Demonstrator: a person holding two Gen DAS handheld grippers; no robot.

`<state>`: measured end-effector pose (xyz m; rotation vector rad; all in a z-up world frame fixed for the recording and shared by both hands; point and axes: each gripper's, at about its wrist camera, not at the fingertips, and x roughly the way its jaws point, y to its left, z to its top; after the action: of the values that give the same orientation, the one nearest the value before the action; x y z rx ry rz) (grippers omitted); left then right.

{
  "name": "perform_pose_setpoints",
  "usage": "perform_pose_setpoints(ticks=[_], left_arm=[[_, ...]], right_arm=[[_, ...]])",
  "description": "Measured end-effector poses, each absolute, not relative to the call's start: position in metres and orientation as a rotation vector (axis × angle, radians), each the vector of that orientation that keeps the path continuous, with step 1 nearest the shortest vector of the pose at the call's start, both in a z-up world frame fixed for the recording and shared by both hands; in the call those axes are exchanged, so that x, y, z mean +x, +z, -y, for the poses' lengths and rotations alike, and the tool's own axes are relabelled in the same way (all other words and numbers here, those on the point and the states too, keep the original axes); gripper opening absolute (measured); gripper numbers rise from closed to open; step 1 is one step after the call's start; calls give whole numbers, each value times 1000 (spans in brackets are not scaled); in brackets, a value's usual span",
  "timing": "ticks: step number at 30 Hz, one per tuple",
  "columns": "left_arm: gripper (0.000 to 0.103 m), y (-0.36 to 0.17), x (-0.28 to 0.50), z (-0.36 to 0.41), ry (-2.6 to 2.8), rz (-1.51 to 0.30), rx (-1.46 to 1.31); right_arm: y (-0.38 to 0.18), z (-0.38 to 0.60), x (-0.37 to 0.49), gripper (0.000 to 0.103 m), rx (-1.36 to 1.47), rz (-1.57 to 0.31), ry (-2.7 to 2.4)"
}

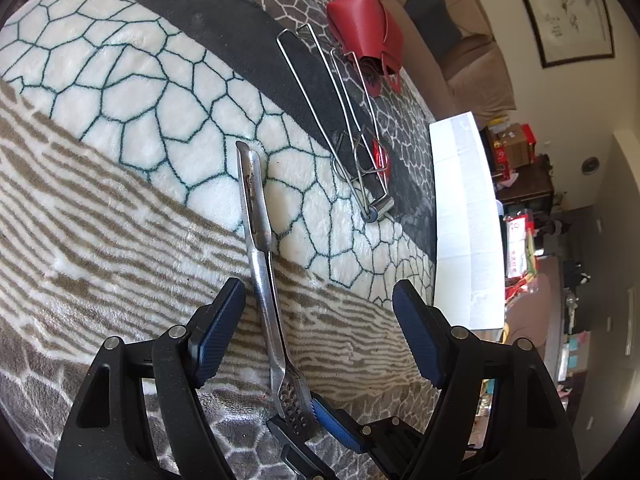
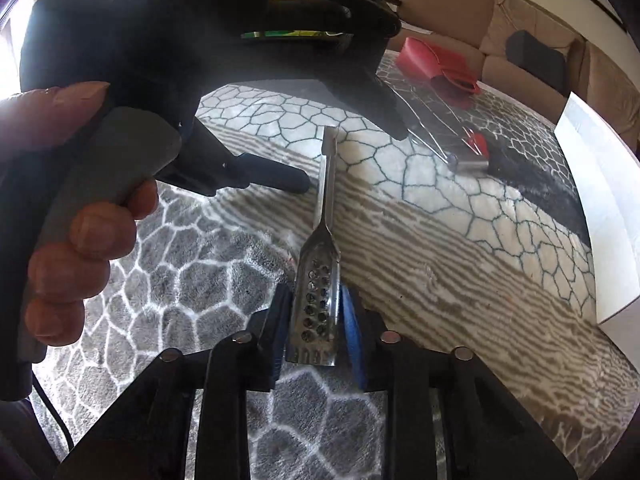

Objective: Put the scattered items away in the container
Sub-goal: 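Carry the spatula into the white box and lower it beside the twine ball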

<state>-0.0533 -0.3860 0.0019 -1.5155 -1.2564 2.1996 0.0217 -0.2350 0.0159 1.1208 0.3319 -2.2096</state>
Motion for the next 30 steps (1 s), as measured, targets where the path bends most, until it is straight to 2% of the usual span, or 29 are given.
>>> perform_pose_setpoints(ticks=[4, 7, 9, 11, 12, 14, 15, 23, 30], left_arm=[[77, 0, -52, 385, 2169, 1287, -1500], [73, 0, -50, 390, 2148, 1359, -1441], [64, 0, -50, 393, 2128, 1394, -1406], [40, -1, -50, 394, 2114, 1400, -1403], [34, -2, -51, 393, 2105, 1401, -1403], [13, -3, -52, 391, 2100, 1412, -1388], [11, -2, -52, 390, 2102, 1421, -1372], [10, 20, -57, 377, 2065, 1413, -1262], [10, 50, -61, 334, 1998, 1385, -1184]], right_arm=[[14, 208, -1, 24, 1208, 65, -2106], [8, 188, -13, 24, 1256, 380, -1991], [5, 179, -17, 24, 1259, 513, -1946], [4, 172, -20, 24, 1241, 589, -1922], [4, 171, -20, 24, 1227, 617, -1911], [7, 170, -20, 24, 1206, 651, -1896], [9, 169, -20, 24, 1196, 653, -1898], [40, 155, -6, 23, 1125, 648, -1943], [79, 118, 0, 24, 1084, 586, -1977]])
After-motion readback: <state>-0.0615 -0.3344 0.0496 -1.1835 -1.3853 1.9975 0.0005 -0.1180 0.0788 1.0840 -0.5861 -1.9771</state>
